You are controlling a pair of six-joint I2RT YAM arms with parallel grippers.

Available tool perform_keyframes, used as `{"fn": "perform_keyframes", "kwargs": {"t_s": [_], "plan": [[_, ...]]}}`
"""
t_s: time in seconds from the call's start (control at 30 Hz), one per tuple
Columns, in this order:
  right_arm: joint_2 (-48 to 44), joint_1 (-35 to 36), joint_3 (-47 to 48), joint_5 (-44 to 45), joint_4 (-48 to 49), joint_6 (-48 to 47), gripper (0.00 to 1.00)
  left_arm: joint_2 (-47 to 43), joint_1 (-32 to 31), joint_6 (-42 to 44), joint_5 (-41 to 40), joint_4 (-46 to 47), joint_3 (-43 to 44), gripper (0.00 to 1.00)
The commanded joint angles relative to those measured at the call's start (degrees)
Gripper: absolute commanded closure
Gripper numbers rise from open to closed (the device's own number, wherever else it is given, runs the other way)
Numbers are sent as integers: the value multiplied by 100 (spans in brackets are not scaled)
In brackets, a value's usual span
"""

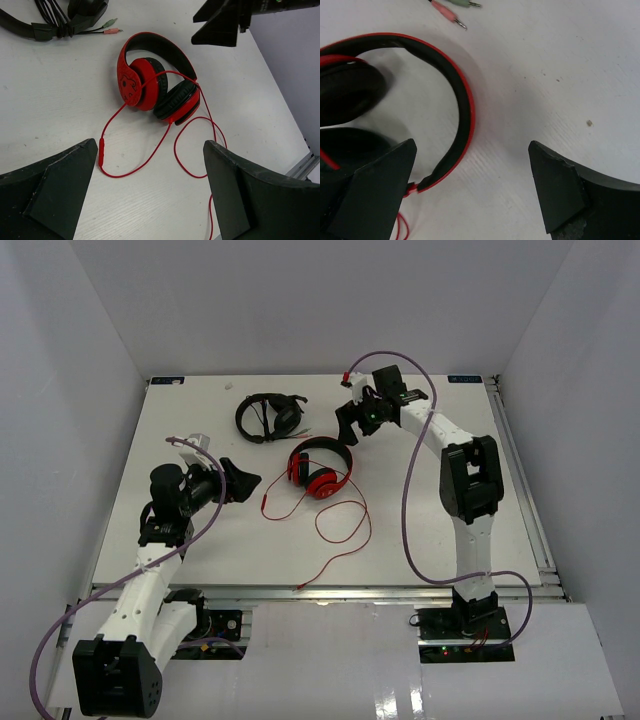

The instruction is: Wrap the headphones

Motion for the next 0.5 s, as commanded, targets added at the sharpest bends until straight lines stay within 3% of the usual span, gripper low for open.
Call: {"fn": "perform_keyframes", "kwargs": {"t_s": [0.0, 0.23, 0.47], "plan": [[421, -4, 762, -274, -519, -560, 7, -86, -20, 79, -39, -12, 176, 2], [711, 81, 686, -609, -680, -1001, 15, -78, -20, 78, 13, -11, 180, 2], [886, 476, 649, 39, -527, -980, 19, -52, -27, 70, 50, -5, 180, 2]]}}
